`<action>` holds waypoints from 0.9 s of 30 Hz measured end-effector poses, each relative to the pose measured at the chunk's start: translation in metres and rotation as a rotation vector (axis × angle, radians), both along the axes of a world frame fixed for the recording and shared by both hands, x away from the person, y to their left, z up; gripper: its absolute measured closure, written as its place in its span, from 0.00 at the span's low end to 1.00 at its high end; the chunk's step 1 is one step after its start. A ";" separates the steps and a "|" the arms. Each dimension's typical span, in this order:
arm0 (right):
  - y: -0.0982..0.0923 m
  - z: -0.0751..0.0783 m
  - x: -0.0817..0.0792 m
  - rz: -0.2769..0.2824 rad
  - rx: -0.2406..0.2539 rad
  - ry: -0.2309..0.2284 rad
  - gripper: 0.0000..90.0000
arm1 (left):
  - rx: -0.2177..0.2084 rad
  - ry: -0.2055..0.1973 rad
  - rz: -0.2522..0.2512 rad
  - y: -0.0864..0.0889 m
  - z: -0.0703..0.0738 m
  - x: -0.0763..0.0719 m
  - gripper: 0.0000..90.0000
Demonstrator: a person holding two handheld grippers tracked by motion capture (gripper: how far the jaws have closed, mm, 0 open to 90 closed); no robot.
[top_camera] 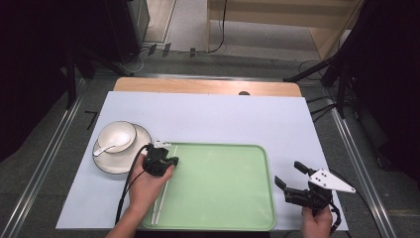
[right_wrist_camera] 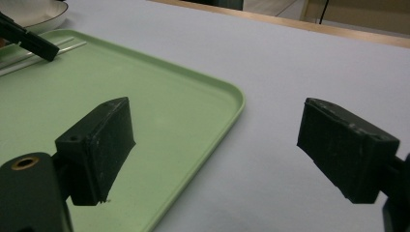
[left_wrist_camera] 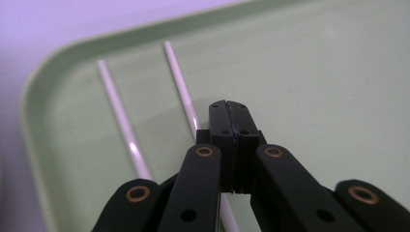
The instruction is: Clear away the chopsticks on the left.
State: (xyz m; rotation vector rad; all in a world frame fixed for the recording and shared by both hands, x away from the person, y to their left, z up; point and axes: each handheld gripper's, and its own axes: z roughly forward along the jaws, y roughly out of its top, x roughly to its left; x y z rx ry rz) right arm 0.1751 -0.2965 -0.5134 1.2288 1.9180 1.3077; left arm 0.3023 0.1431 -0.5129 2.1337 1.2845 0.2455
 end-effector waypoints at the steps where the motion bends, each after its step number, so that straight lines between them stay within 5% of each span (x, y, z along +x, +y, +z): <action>1: 0.000 0.000 0.000 -0.001 0.000 0.000 0.15 | -0.002 -0.003 0.004 0.001 0.000 0.001 1.00; 7: 0.000 0.000 0.000 0.000 0.002 0.002 0.15 | -0.010 -0.012 0.037 0.008 -0.001 0.007 1.00; 12: 0.000 0.000 0.000 0.001 0.001 -0.001 0.15 | 0.006 -0.035 0.010 0.010 0.000 0.005 1.00; 16: -0.001 0.001 -0.001 -0.004 0.003 -0.004 0.15 | -0.056 -0.079 -0.005 0.027 0.014 -0.015 1.00; 22: -0.003 0.000 -0.001 -0.014 0.011 -0.002 0.15 | -0.032 -0.079 -0.070 0.044 0.017 -0.055 1.00; 27: -0.002 0.001 -0.002 -0.015 0.011 -0.005 0.15 | -0.041 -0.065 -0.108 0.050 0.015 -0.074 1.00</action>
